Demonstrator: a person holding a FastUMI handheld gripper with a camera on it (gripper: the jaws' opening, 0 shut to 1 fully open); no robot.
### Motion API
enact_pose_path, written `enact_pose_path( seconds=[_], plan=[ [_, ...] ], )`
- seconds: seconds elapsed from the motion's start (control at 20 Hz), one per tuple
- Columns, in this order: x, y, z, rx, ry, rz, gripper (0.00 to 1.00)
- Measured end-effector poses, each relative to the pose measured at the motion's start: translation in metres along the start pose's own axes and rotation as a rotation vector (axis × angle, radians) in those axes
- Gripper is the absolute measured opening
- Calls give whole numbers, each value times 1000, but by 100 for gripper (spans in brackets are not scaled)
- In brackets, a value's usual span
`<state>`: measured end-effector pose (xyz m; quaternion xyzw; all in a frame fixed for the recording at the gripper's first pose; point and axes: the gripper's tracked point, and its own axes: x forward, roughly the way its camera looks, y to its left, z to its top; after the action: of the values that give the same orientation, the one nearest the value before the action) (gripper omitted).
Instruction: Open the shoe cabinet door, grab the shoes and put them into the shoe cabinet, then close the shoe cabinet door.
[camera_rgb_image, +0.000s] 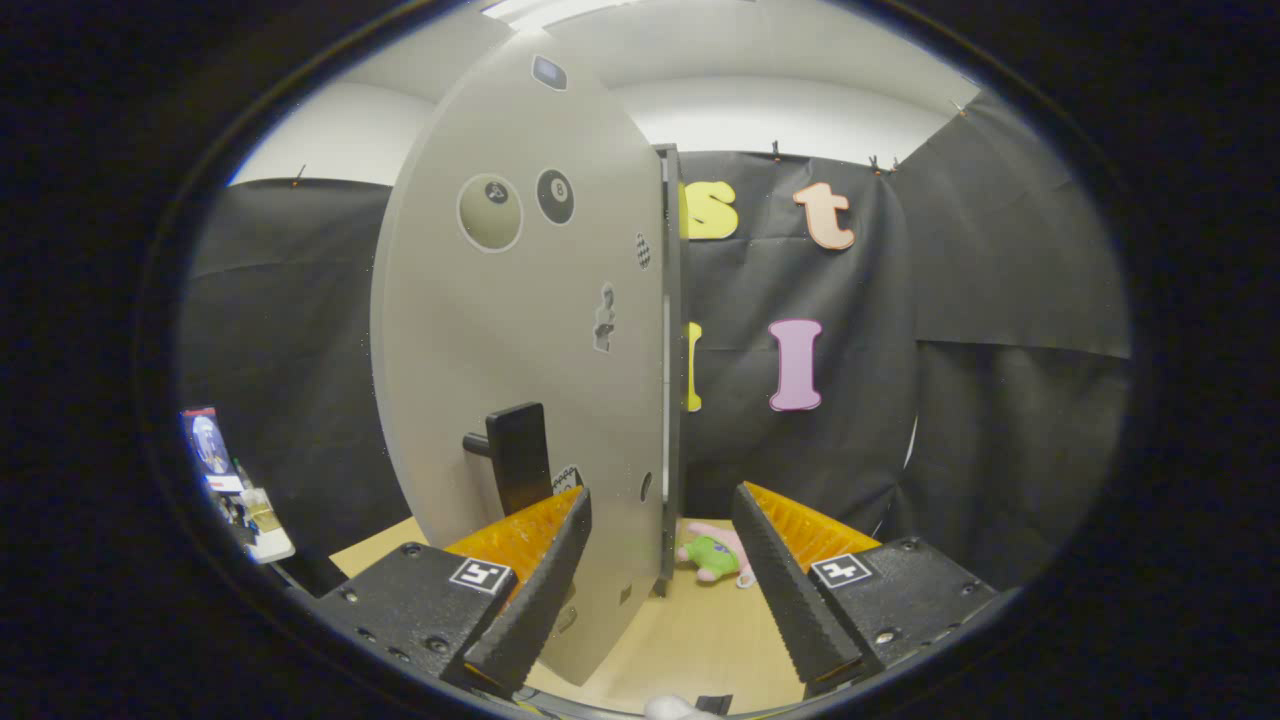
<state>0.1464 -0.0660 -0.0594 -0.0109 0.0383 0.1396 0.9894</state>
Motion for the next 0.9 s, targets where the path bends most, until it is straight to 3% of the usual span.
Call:
enact_pose_path(
  seconds=[0.45, 0.75, 0.9],
  plan=[
    [26, 80, 0, -7, -7, -39, 95],
    [68, 148, -14, 17, 21, 22, 97],
    [76, 160, -11, 29, 21, 6, 98]
  ],
)
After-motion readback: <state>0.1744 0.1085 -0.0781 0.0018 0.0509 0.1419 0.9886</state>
